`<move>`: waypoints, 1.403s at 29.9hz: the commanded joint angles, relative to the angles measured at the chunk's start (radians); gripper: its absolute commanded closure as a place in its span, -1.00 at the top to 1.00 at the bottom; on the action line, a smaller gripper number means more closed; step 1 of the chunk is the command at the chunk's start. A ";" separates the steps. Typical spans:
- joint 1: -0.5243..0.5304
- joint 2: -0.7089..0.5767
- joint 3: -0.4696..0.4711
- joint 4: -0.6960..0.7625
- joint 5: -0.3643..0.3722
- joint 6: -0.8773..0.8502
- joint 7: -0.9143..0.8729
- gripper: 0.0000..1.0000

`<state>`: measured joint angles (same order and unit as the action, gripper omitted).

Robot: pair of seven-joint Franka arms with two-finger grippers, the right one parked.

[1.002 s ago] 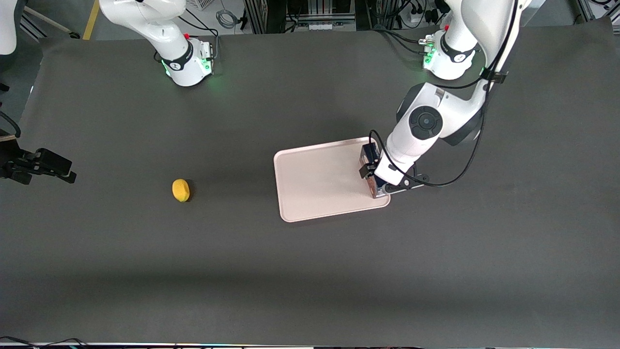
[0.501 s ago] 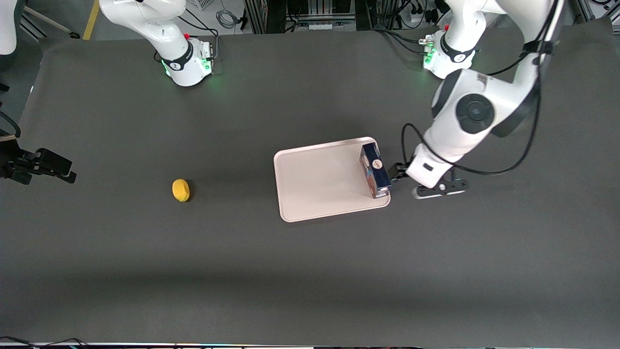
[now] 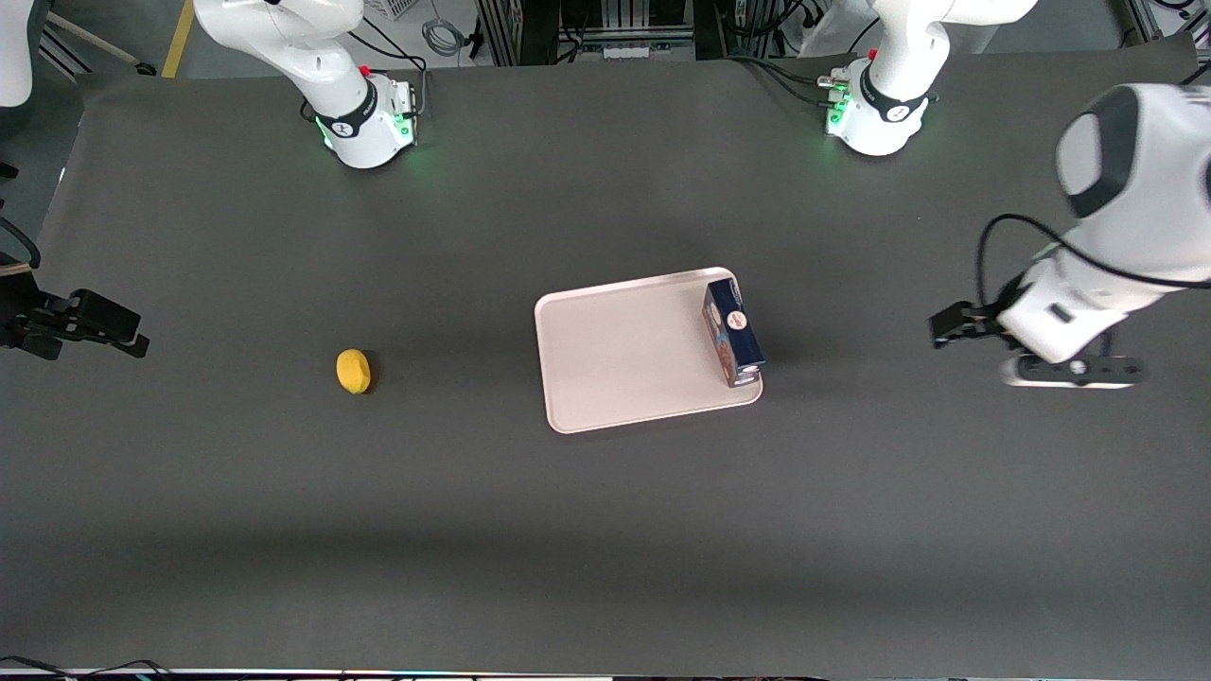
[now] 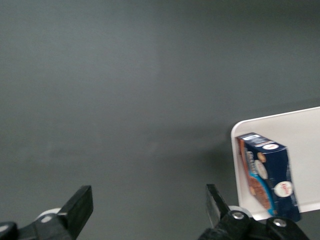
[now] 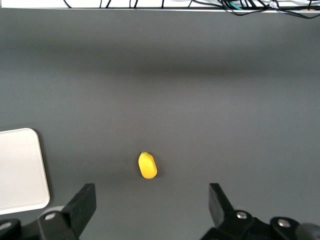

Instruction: Place cookie box on tray

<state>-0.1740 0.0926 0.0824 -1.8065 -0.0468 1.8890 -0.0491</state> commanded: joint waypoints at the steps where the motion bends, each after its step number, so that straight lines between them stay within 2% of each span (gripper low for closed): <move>1: 0.020 -0.054 0.042 0.006 0.010 -0.045 0.110 1.00; 8: 0.071 -0.135 0.042 0.007 0.010 -0.117 0.130 1.00; 20: 0.096 -0.246 0.027 -0.001 0.013 -0.206 0.129 1.00; 26: 0.100 -0.275 0.008 -0.014 0.048 -0.221 0.129 1.00; 42: 0.113 -0.298 0.000 -0.031 0.050 -0.248 0.127 1.00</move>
<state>-0.0754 -0.1613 0.0985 -1.8005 -0.0104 1.6507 0.0680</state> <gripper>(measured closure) 0.000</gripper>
